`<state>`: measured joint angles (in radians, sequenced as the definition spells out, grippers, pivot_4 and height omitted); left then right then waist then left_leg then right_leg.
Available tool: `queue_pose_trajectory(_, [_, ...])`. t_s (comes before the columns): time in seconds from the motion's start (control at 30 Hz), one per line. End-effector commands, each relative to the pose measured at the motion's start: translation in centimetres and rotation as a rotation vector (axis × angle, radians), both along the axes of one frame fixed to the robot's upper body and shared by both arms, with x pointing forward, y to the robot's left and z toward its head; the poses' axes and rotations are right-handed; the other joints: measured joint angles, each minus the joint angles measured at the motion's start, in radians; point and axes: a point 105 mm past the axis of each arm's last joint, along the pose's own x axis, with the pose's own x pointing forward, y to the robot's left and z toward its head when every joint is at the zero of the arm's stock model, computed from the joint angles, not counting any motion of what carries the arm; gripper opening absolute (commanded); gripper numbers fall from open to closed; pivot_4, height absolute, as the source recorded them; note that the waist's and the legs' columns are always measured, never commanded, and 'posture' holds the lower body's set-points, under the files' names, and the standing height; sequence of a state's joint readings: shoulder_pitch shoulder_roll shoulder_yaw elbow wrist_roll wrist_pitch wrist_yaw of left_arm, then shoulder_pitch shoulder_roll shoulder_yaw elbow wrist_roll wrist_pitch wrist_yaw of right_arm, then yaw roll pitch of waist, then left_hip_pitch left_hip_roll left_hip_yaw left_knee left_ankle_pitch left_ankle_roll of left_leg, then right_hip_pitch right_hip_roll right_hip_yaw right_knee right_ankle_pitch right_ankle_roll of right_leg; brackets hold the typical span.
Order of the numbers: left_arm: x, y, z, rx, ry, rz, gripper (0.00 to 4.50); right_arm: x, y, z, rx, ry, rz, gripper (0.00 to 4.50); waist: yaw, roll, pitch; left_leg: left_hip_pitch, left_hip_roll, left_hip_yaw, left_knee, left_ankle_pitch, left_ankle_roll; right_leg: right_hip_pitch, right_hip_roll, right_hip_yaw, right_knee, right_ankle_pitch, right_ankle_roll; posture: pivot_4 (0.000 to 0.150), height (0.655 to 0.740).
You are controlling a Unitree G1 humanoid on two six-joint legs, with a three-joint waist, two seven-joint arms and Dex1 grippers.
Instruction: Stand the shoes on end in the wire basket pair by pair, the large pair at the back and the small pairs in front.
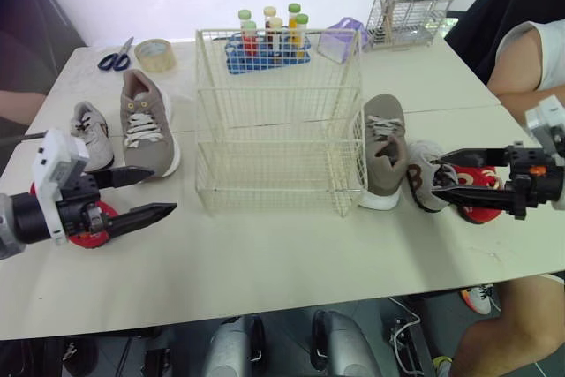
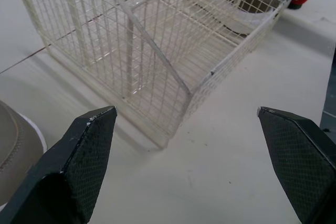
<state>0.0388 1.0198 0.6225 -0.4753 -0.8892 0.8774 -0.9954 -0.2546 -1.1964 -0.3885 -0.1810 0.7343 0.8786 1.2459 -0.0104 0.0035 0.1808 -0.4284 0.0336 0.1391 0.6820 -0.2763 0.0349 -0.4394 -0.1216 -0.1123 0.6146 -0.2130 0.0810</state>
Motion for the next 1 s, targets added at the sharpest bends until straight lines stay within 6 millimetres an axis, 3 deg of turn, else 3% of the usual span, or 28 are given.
queue_pose_trajectory(0.03, [-0.3,-0.2,0.9,-0.006,-0.043,-0.016,4.45,-0.2,0.7,0.6,-0.012,-0.038,-0.007,4.50,0.000,0.000,0.000,0.000,0.000,0.000,0.000,0.000,0.000,0.000,0.000,0.000,0.000,0.000,0.000,0.150,0.7400])
queue_pose_trajectory(0.23, [0.0,-0.7,1.9,-0.022,-0.070,-0.056,4.45,0.8,1.7,0.2,-0.022,-0.060,-0.136,4.50,0.002,0.000,0.000,0.000,0.000,0.000,0.000,0.000,0.000,0.000,0.000,0.000,0.000,0.000,0.000,0.150,0.7400])
queue_pose_trajectory(0.43, [1.0,-2.7,3.9,-0.046,-0.134,-0.158,4.45,2.1,2.6,-0.8,0.045,-0.023,-0.393,4.50,0.001,-0.001,0.000,-0.001,0.000,0.000,0.000,0.001,-0.001,0.000,0.000,0.000,0.000,0.000,0.000,0.150,0.7400])
queue_pose_trajectory(0.5, [1.4,-3.5,3.9,-0.051,-0.143,-0.191,4.45,3.1,2.5,-1.3,0.069,-0.026,-0.547,4.50,0.000,-0.001,-0.001,-0.001,0.000,0.000,0.000,0.002,0.001,0.001,0.001,0.000,0.001,0.000,0.000,0.150,0.7400])
queue_pose_trajectory(0.6, [1.9,-4.4,3.8,-0.065,-0.149,-0.224,4.45,3.2,4.0,-2.4,0.097,-0.040,-0.641,4.50,0.000,-0.001,-0.001,-0.001,0.000,0.001,0.000,0.003,0.001,-0.001,0.001,0.001,0.003,0.001,0.001,0.150,0.7400])
queue_pose_trajectory(0.73, [2.3,-5.0,3.7,-0.065,-0.153,-0.247,4.45,3.4,4.3,-3.6,0.067,-0.089,-0.796,4.50,0.002,-0.001,-0.001,-0.002,0.000,0.000,0.000,0.004,0.000,-0.002,0.002,0.000,0.005,0.002,0.004,0.150,0.7400])
queue_pose_trajectory(1.0, [2.8,-5.5,3.7,-0.061,-0.168,-0.264,4.45,3.7,5.2,-4.9,0.084,-0.079,-0.899,4.50,-0.003,-0.001,-0.001,-0.003,0.000,0.000,0.000,0.004,0.000,-0.001,0.003,0.000,0.005,0.002,0.004,0.150,0.7400])
